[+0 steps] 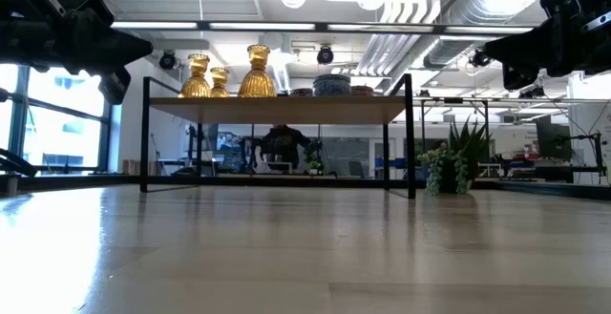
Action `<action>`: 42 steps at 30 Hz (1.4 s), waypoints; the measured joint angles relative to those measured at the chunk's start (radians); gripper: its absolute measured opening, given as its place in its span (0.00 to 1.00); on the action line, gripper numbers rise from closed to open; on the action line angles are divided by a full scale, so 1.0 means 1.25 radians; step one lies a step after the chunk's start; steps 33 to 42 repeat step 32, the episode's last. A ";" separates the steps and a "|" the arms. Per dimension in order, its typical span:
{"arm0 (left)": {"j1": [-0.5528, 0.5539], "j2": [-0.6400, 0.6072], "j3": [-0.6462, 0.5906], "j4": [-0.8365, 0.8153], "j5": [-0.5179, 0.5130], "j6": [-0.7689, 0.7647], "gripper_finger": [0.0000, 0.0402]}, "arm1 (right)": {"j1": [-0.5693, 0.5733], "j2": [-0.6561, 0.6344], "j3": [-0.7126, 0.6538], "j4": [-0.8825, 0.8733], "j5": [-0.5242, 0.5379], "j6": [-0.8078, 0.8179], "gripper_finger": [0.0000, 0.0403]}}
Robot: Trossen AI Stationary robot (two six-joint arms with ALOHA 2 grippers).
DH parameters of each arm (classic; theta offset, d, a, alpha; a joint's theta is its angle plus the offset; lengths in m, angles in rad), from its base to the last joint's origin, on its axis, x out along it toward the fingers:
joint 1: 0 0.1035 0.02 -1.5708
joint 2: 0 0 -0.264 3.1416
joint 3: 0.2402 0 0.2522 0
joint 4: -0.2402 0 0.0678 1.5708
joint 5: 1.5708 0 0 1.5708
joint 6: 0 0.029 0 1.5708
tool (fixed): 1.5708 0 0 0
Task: Pick & Place candle stick holders
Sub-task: Return to Home Position
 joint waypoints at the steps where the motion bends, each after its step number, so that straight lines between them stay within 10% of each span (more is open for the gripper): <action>1: 0.000 0.000 0.000 0.000 0.000 0.000 0.00 | 0.000 0.000 0.000 0.000 0.000 0.000 0.01; 42: 0.000 0.000 0.000 0.000 0.000 0.000 0.00 | 0.000 0.000 0.000 0.000 0.000 0.000 0.02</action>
